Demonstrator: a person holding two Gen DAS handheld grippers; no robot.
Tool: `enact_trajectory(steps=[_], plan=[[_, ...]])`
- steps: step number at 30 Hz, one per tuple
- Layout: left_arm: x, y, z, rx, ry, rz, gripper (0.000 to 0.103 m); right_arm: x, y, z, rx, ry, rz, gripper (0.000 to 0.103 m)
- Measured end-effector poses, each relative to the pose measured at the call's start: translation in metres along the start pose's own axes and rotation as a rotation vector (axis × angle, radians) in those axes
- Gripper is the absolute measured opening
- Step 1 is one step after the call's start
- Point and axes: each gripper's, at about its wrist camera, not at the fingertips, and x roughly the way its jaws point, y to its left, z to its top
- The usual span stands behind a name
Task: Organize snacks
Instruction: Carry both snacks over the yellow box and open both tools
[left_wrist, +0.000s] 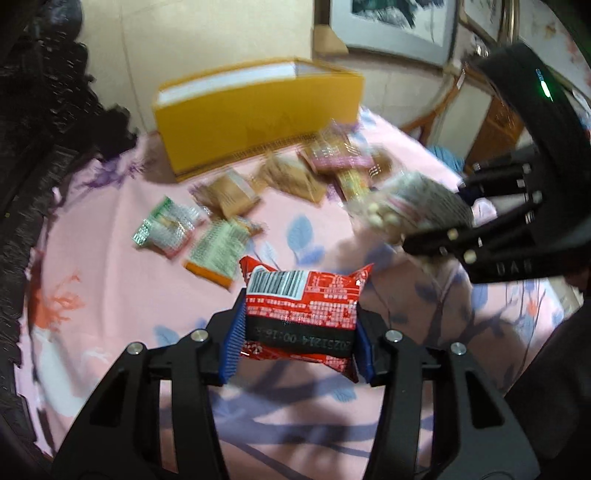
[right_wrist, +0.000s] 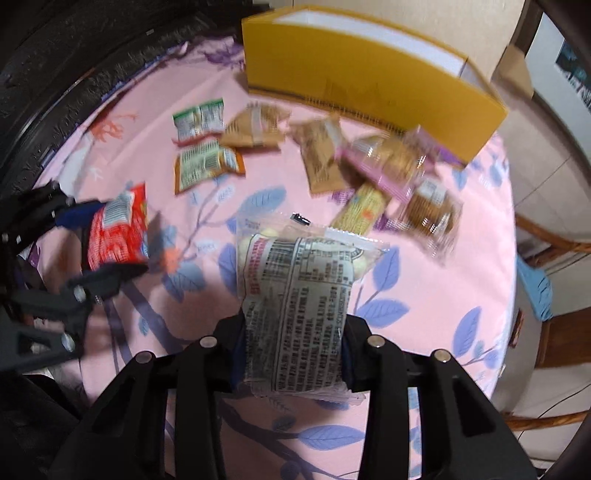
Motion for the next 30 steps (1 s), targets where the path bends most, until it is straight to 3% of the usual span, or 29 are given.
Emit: enact_trajectory(steps=[8, 16, 25, 26, 28, 29, 30], plan=[[-0.021, 0.026, 0.071, -0.075, -0.132, 0.05, 0.05, -0.044, -0.037, 0.046, 0.091, -0.195, -0.034, 0.039], [-0.01, 0.058, 0.178, -0.183, -0.254, 0.059, 0.05, -0.07, -0.097, 0.121, 0.223, -0.381, -0.083, 0.039], [0.047, 0.093, 0.284, -0.213, -0.275, 0.123, 0.051, -0.049, -0.153, 0.207, 0.293, -0.443, -0.075, 0.039], [0.056, 0.099, 0.297, -0.221, -0.27, 0.139, 0.053, -0.046, -0.159, 0.219, 0.295, -0.445, -0.078, 0.039], [0.072, 0.107, 0.312, -0.241, -0.239, 0.146, 0.075, -0.036, -0.168, 0.236, 0.306, -0.434, -0.057, 0.044], [0.084, 0.112, 0.32, -0.262, -0.199, 0.152, 0.092, -0.026, -0.173, 0.245, 0.312, -0.4, -0.027, 0.046], [0.089, 0.114, 0.323, -0.271, -0.184, 0.161, 0.093, -0.017, -0.177, 0.251, 0.319, -0.368, -0.026, 0.055]])
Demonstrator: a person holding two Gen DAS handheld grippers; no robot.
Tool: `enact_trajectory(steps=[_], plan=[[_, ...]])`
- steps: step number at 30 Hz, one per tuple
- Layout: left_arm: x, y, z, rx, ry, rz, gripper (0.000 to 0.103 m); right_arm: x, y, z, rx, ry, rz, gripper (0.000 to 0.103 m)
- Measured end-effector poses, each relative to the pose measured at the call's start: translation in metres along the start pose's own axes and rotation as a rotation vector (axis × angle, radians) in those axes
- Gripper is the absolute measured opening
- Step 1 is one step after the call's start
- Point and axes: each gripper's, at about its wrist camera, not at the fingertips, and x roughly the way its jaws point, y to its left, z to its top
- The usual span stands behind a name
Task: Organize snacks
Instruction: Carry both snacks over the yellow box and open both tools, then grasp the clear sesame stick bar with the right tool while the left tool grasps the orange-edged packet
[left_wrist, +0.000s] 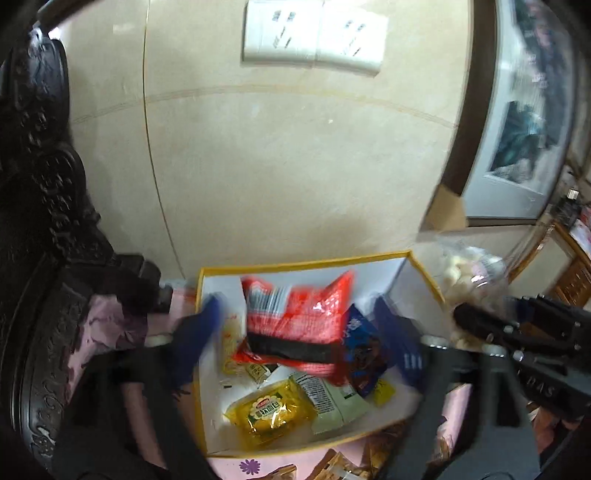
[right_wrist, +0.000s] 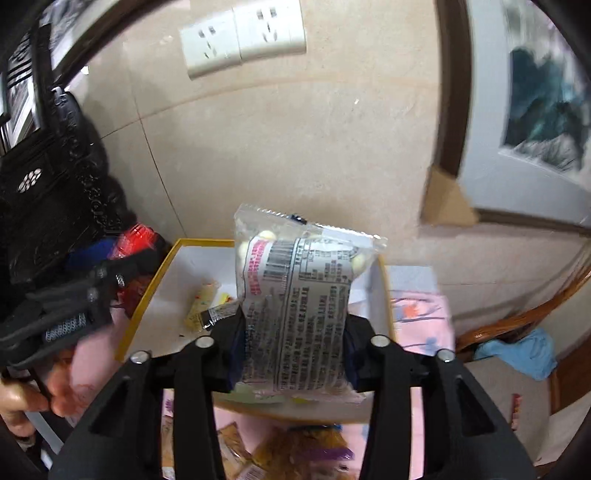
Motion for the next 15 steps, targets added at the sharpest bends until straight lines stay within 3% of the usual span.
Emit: enact_trajectory(steps=[2, 7, 10, 15], plan=[[0.002, 0.002, 0.001, -0.009, 0.003, 0.016, 0.093, 0.004, -0.004, 0.001, 0.014, 0.016, -0.023, 0.064], [-0.029, 0.013, -0.025, -0.038, -0.044, -0.014, 0.096, -0.017, -0.008, -0.021, 0.03, -0.009, 0.036, 0.065], [-0.049, 0.021, -0.05, -0.04, -0.062, -0.008, 0.096, -0.029, -0.011, -0.048, 0.032, 0.016, 0.059, 0.065], [-0.073, 0.032, -0.104, -0.029, -0.043, 0.045, 0.096, -0.042, -0.013, -0.12, 0.07, 0.101, 0.091, 0.065]])
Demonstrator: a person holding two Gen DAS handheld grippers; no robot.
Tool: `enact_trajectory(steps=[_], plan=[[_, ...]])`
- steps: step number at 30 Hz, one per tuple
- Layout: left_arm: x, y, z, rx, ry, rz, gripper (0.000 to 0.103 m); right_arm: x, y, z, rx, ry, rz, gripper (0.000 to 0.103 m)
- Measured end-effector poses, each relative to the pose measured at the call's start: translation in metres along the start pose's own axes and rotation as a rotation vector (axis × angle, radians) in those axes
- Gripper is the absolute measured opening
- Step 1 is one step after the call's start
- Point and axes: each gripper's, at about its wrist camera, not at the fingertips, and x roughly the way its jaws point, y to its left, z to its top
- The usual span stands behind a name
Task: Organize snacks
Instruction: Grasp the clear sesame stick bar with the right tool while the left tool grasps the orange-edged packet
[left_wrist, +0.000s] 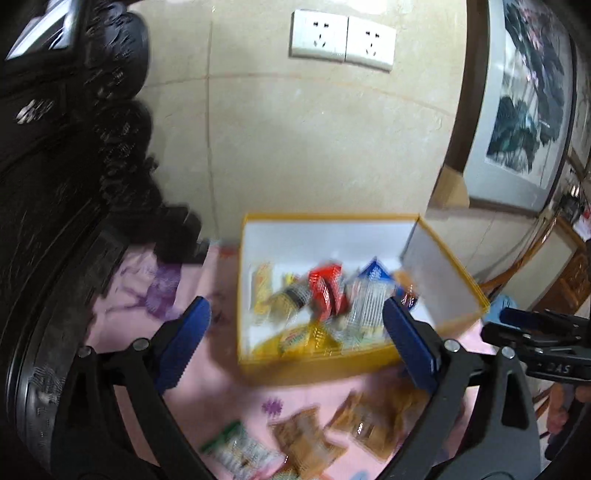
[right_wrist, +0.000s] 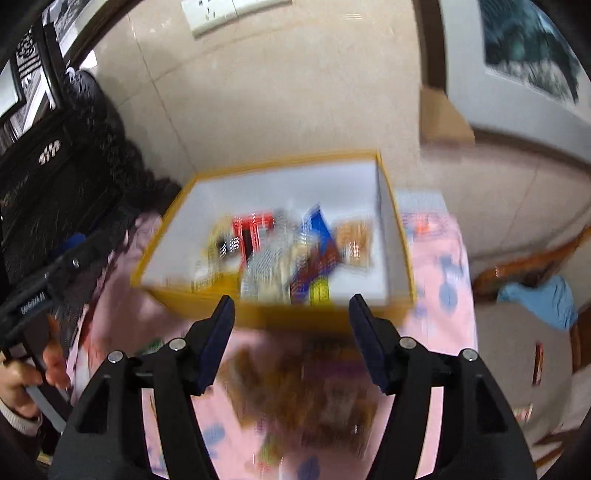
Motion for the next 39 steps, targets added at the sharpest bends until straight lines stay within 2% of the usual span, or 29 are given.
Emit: enact_trajectory(steps=[3, 7, 10, 17, 19, 24, 25, 27, 31, 39], plan=[[-0.011, 0.004, -0.035, 0.018, 0.029, 0.004, 0.096, 0.006, 0.0, -0.049, 0.04, 0.074, -0.002, 0.065], [-0.019, 0.009, -0.08, 0.026, 0.097, 0.006, 0.096, 0.031, 0.004, -0.099, 0.105, 0.184, -0.032, 0.065], [-0.026, 0.014, -0.103, 0.03, 0.145, 0.007, 0.096, 0.046, 0.012, -0.117, 0.137, 0.212, -0.047, 0.065], [-0.041, 0.032, -0.133, -0.003, 0.195, 0.03, 0.096, 0.078, 0.032, -0.123, 0.13, 0.251, -0.093, 0.063], [-0.043, 0.035, -0.137, -0.003, 0.196, 0.034, 0.096, 0.084, 0.035, -0.123, 0.123, 0.256, -0.1, 0.057], [-0.039, 0.037, -0.149, 0.015, 0.213, 0.035, 0.096, 0.093, 0.04, -0.119, 0.08, 0.247, -0.13, 0.054], [-0.037, 0.036, -0.15, 0.022, 0.214, 0.034, 0.096, 0.094, 0.042, -0.119, 0.055, 0.246, -0.147, 0.049], [-0.031, 0.03, -0.156, 0.049, 0.216, 0.017, 0.096, 0.094, 0.043, -0.12, 0.024, 0.244, -0.163, 0.04], [-0.018, 0.014, -0.165, 0.114, 0.229, -0.029, 0.096, 0.089, 0.037, -0.125, -0.003, 0.243, -0.15, 0.033], [0.01, -0.018, -0.18, 0.277, 0.24, -0.131, 0.096, 0.074, 0.026, -0.138, 0.013, 0.259, -0.105, 0.031]])
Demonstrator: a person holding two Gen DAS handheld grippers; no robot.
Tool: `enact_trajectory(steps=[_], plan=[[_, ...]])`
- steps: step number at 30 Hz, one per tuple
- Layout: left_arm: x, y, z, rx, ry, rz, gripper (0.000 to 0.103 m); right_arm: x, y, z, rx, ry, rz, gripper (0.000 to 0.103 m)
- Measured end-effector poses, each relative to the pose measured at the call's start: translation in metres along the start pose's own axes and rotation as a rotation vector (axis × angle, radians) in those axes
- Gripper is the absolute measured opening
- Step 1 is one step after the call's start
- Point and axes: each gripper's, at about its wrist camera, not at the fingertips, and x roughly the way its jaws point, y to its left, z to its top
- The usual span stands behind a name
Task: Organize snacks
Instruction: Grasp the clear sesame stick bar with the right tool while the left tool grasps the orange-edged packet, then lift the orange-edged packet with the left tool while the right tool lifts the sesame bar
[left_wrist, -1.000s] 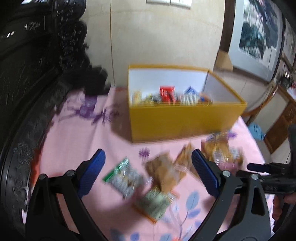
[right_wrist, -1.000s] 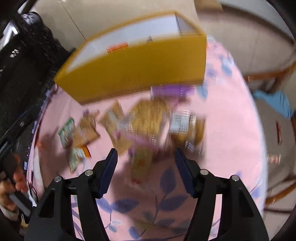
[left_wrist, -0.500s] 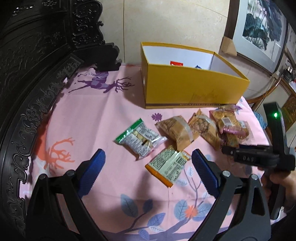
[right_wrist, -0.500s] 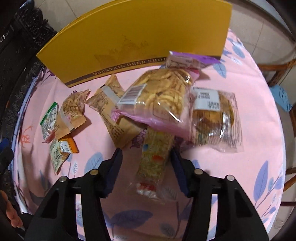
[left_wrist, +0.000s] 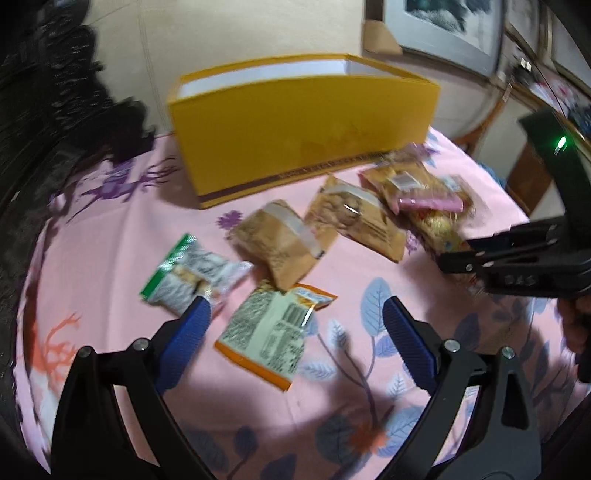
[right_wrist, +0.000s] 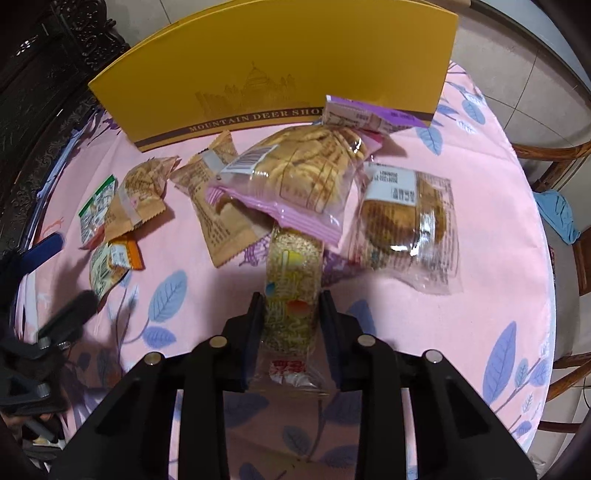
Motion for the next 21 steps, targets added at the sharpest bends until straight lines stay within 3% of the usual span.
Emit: enact_trajectory(steps=[2, 5, 7, 11, 16, 21], plan=[[0.011, -0.001, 0.0, 0.027, 0.019, -0.019, 0.094, -0.001, -0.002, 0.0, 0.001, 0.002, 0.01, 0.032], [0.026, 0.002, -0.001, 0.046, 0.058, -0.064, 0.081, -0.001, -0.002, 0.0, -0.007, 0.001, 0.007, 0.032], [0.032, 0.006, -0.004, 0.066, 0.061, -0.047, 0.075, 0.0, -0.001, 0.001, -0.009, -0.001, 0.003, 0.032], [0.035, 0.021, -0.003, 0.04, 0.065, -0.042, 0.054, -0.003, -0.005, -0.002, -0.006, -0.003, 0.003, 0.032], [0.032, 0.017, -0.007, 0.066, 0.062, -0.021, 0.046, -0.002, -0.003, -0.001, -0.007, -0.003, 0.008, 0.031], [0.018, 0.015, -0.013, 0.012, 0.066, -0.026, 0.038, -0.006, -0.005, -0.005, -0.017, 0.0, 0.007, 0.031]])
